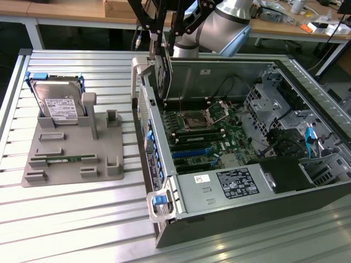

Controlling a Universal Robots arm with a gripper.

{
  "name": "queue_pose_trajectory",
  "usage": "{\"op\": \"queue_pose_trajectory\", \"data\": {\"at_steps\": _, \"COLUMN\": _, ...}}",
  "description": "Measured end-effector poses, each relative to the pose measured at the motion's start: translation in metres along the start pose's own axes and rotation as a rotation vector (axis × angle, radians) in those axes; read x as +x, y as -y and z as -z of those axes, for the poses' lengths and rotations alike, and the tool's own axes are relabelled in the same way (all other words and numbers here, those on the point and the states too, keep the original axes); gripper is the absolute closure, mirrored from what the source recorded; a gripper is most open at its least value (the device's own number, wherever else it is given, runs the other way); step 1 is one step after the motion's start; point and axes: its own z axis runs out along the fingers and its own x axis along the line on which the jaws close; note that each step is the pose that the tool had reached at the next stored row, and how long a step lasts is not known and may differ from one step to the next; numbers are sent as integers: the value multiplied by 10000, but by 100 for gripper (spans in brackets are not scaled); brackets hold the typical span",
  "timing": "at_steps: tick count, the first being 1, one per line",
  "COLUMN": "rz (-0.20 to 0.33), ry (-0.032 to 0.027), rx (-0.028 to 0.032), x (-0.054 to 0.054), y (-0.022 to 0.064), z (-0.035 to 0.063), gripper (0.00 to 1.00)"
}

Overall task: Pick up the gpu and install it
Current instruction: 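Pick up the gpu and move the gpu toward the slot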

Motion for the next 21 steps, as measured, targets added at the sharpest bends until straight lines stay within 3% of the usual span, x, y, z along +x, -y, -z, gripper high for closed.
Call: {"op": "queue_pose_trajectory", "data": {"at_steps": 21, "rz": -1, "ry": -68, "rx": 5, "x": -204, "y": -15, "z": 0, "gripper": 75}}
